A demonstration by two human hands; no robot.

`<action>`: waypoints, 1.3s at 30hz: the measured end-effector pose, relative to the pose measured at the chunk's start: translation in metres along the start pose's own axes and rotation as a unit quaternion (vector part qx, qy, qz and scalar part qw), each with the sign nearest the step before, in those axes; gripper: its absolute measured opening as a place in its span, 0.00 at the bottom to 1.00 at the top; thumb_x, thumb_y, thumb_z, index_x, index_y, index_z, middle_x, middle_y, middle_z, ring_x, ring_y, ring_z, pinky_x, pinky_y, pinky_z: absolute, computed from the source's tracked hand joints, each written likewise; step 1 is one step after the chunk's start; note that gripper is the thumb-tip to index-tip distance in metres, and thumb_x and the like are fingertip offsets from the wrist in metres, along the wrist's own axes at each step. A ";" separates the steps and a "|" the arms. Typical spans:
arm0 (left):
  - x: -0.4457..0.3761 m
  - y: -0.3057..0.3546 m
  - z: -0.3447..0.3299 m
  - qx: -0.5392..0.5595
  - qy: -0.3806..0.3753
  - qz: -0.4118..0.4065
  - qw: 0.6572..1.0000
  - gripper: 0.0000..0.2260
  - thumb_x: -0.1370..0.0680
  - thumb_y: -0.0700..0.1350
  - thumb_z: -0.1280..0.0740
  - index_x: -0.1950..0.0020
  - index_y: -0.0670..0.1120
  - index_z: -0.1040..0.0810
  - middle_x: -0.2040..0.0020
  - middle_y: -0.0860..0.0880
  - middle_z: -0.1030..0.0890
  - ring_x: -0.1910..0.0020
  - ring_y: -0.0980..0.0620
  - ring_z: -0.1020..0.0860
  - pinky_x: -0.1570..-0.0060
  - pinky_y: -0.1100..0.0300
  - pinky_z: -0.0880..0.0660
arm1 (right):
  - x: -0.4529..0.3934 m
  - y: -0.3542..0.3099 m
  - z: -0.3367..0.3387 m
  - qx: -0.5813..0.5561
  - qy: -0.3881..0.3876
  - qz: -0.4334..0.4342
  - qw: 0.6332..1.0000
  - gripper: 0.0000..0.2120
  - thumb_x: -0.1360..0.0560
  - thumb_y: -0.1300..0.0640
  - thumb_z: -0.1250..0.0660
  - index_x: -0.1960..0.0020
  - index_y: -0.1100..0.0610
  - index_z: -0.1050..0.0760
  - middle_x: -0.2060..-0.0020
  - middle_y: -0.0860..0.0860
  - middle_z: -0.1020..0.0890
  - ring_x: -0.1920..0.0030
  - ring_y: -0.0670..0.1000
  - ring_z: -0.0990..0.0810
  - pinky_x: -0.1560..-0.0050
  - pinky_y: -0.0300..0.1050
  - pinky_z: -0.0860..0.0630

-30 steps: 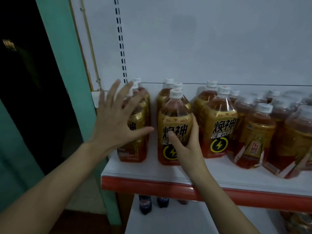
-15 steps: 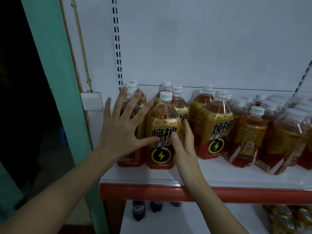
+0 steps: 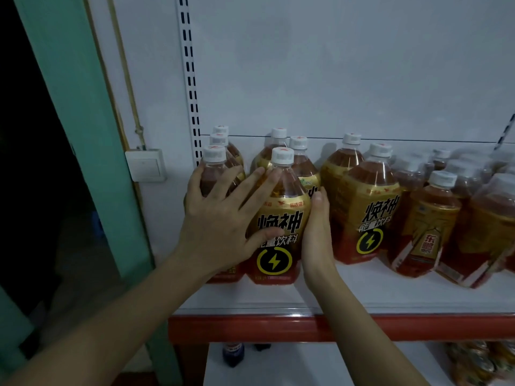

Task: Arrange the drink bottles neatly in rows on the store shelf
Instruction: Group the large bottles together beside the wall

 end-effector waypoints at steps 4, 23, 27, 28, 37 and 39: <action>0.000 -0.001 0.000 0.000 0.009 -0.003 1.000 0.35 0.23 0.70 0.42 0.23 0.49 0.34 0.31 0.49 0.23 0.35 0.44 0.24 0.32 0.31 0.39 | 0.008 0.003 -0.004 -0.017 -0.009 -0.020 1.000 0.37 0.28 0.22 0.51 0.27 0.39 0.30 0.32 0.46 0.21 0.30 0.48 0.25 0.28 0.58 0.31; 0.003 -0.005 0.011 0.035 0.030 -0.018 0.999 0.35 0.22 0.69 0.42 0.22 0.49 0.37 0.24 0.45 0.33 0.25 0.41 0.35 0.30 0.31 0.42 | 0.008 -0.013 -0.007 -0.028 -0.087 -0.042 0.995 0.33 0.24 0.30 0.54 0.32 0.46 0.25 0.41 0.46 0.16 0.38 0.44 0.19 0.35 0.46 0.26; -0.003 -0.056 0.041 0.141 0.105 0.083 0.981 0.30 0.19 0.64 0.48 0.24 0.46 0.39 0.24 0.44 0.38 0.24 0.41 0.41 0.27 0.34 0.47 | -0.016 -0.058 0.001 -0.001 -0.091 -0.020 0.996 0.39 0.23 0.28 0.55 0.19 0.49 0.41 0.21 0.46 0.35 0.22 0.47 0.38 0.22 0.54 0.43; -0.008 -0.074 0.042 0.162 0.112 0.117 0.973 0.30 0.19 0.63 0.49 0.24 0.45 0.38 0.24 0.43 0.37 0.24 0.41 0.40 0.26 0.37 0.45 | -0.026 -0.071 0.000 0.008 -0.091 -0.018 0.996 0.37 0.21 0.31 0.55 0.18 0.49 0.43 0.20 0.47 0.37 0.21 0.48 0.39 0.22 0.55 0.43; -0.042 -0.149 -0.079 0.278 -0.138 0.264 0.913 0.28 0.19 0.65 0.54 0.22 0.55 0.40 0.26 0.47 0.30 0.32 0.43 0.28 0.37 0.43 0.29 | -0.129 -0.084 -0.046 0.275 -0.174 -0.115 0.938 0.33 0.19 0.35 0.44 0.21 0.53 0.39 0.24 0.57 0.33 0.28 0.62 0.31 0.33 0.62 0.31; -0.036 -0.150 -0.102 0.341 -0.144 0.273 0.888 0.24 0.17 0.62 0.50 0.22 0.57 0.40 0.26 0.48 0.30 0.30 0.44 0.29 0.32 0.43 0.32 | -0.133 -0.061 -0.055 0.265 -0.223 -0.181 0.921 0.37 0.24 0.29 0.42 0.27 0.55 0.29 0.30 0.60 0.26 0.31 0.63 0.26 0.31 0.65 0.29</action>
Point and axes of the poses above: each hand's wrist, its own x-axis away from the middle knuckle, its own z-axis out of the back of the hand, y = z × x, the point moved 9 cm from there along -x, towards the middle knuckle
